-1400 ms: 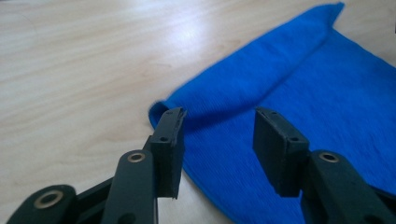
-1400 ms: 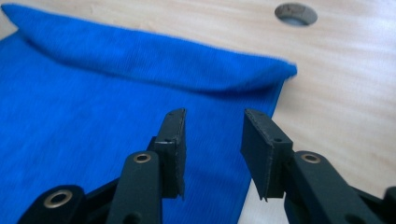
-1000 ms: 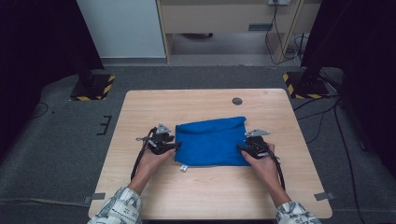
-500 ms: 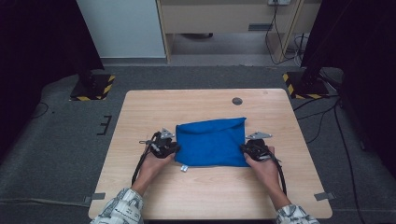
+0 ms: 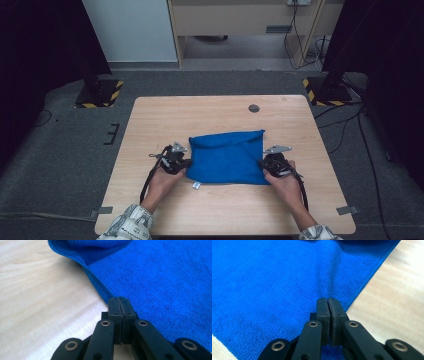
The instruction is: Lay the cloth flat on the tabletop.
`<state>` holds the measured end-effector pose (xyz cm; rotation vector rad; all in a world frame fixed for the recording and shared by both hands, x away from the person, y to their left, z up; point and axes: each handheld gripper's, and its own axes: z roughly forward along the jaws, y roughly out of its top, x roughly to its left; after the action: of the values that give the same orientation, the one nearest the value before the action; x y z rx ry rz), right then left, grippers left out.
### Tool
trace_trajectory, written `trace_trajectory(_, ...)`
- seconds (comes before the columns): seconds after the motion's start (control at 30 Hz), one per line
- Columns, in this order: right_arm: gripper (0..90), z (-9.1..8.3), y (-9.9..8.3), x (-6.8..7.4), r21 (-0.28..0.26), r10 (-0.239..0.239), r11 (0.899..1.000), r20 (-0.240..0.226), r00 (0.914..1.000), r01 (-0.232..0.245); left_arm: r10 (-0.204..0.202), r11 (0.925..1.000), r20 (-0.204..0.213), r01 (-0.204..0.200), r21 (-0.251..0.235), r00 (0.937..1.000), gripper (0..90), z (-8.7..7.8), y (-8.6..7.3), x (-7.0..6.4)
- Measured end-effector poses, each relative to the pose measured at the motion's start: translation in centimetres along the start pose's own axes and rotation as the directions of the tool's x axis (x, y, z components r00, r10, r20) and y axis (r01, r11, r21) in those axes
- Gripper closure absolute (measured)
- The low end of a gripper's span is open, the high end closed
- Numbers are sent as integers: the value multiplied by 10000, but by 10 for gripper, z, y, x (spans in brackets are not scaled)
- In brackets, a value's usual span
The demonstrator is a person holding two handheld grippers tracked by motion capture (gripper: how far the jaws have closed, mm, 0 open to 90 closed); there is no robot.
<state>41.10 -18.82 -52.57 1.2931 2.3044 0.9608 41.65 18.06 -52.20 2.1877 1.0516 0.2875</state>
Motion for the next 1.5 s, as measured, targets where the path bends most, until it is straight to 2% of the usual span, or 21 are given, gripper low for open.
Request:
trace_trajectory(0.2,880,-13,-12,11,194,80,9998,-168,9998,-77,317,9991,261,-324,259,9992,890,-13,-12,-15)
trace_trajectory(0.37,854,-20,-17,17,329,0,9995,-285,9996,9,141,9997,449,-149,174,9989,863,-21,-18,-17)
trace_trajectory(0.4,816,-22,-18,18,289,-36,9996,-325,9995,46,89,9999,447,-92,57,9990,863,-24,-18,-17)
trace_trajectory(0.43,718,-26,-17,19,50,-95,9999,-340,9994,96,64,9994,213,-57,-328,9998,754,-30,-17,-17)
trace_trajectory(0.47,670,-29,-15,19,-110,-72,9999,-315,9995,68,80,9985,102,-75,-536,9999,689,-33,-16,-16)
trace_trajectory(0.57,619,-34,-10,20,-659,-303,9974,-141,9994,293,126,9939,62,-118,-1095,9999,614,-39,-10,-12)
trace_trajectory(0.67,626,-31,-6,21,-962,-410,9946,-141,9991,395,179,9941,52,-172,-1071,9998,597,-34,-3,-6)
trace_trajectory(0.73,629,-28,-5,22,-950,-312,9950,-197,9993,292,198,9967,-84,-204,-783,9998,599,-27,1,-2)
trace_trajectory(0.87,635,-26,-5,24,-921,-451,9948,-201,9988,431,79,9990,-183,-87,-446,9998,579,-13,7,8)
trace_trajectory(0.93,637,-25,-5,25,-906,-470,9949,-228,9986,447,84,9980,-166,-94,-632,9998,575,-10,11,11)
trace_trajectory(1.03,640,-23,-5,26,-864,-554,9949,-280,9981,528,224,9980,-266,-239,-578,9994,563,-4,17,12)
trace_trajectory(1.1,642,-23,-5,26,-865,-606,9946,-322,9976,576,171,9981,-248,-186,-592,9995,561,-1,20,14)
trace_trajectory(1.2,643,-23,-4,28,-913,-638,9940,-326,9974,605,108,9982,-49,-110,-592,9999,580,3,24,17)
trace_trajectory(1.27,643,-23,-4,29,-934,-686,9935,-334,9971,652,-90,9973,282,110,-723,9996,590,5,25,20)
trace_trajectory(1.37,643,-22,-4,29,-889,-731,9936,-324,9968,699,-250,9955,443,290,-907,9987,587,8,28,24)
trace_trajectory(1.43,643,-21,-4,29,-872,-727,9938,-343,9968,695,-331,9942,400,370,-1009,9986,575,11,32,27)
trace_trajectory(1.5,643,-21,-4,29,-836,-752,9939,-330,9966,722,-326,9936,153,341,-1078,9993,565,16,36,32)
